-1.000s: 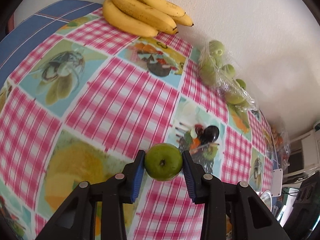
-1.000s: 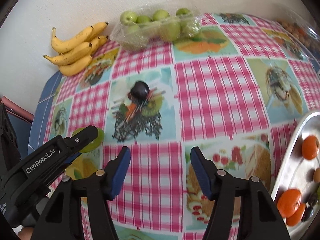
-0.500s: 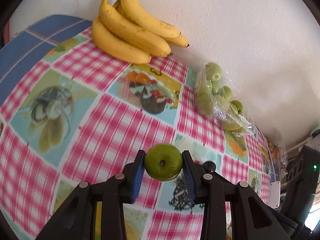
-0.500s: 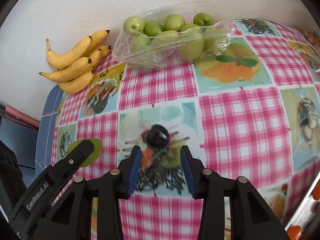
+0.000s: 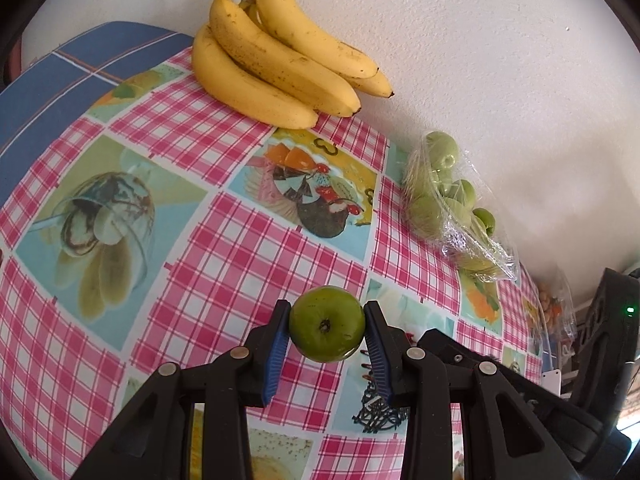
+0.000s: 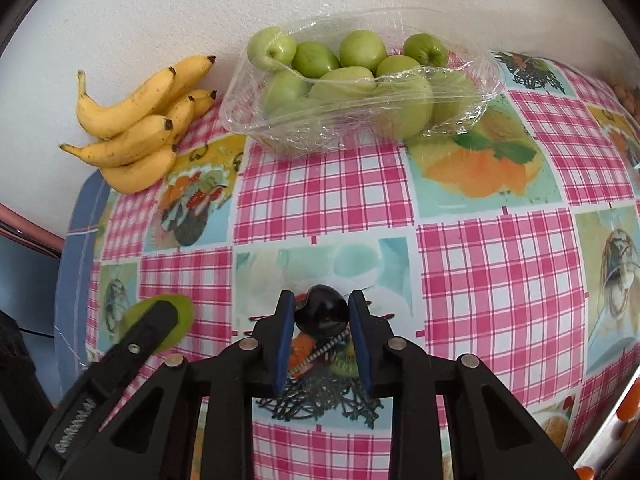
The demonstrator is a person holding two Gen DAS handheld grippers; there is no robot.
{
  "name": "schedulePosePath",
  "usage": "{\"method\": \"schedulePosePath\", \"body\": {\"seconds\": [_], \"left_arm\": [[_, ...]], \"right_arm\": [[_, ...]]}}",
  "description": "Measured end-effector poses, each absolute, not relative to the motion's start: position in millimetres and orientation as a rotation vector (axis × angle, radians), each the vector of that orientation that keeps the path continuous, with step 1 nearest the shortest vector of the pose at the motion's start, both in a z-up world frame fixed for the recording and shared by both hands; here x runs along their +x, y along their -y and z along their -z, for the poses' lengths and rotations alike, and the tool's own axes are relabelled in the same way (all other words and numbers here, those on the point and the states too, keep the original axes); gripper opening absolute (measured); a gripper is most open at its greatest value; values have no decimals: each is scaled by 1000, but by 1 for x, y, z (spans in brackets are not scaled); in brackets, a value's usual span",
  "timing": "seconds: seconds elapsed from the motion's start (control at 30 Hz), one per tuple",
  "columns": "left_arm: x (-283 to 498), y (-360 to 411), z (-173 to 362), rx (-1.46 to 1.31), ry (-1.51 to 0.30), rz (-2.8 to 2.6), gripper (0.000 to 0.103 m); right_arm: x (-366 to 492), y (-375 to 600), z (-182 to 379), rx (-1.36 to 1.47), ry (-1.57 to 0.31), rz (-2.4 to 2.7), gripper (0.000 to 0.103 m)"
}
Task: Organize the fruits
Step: 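Carry the green pear and dark plum together over the steel plate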
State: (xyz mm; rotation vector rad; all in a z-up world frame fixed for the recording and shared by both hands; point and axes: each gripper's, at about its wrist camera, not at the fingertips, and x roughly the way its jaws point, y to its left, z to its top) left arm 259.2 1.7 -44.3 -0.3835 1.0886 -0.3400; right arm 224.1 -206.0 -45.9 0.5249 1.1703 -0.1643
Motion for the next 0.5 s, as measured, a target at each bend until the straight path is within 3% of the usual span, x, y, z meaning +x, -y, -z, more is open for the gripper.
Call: {"method": "schedulePosePath", "body": {"seconds": [0.5], "left_arm": [[201, -4, 18, -388, -1146, 297, 39]], "right_arm": [[139, 187, -3, 494, -1148, 153, 28]]}}
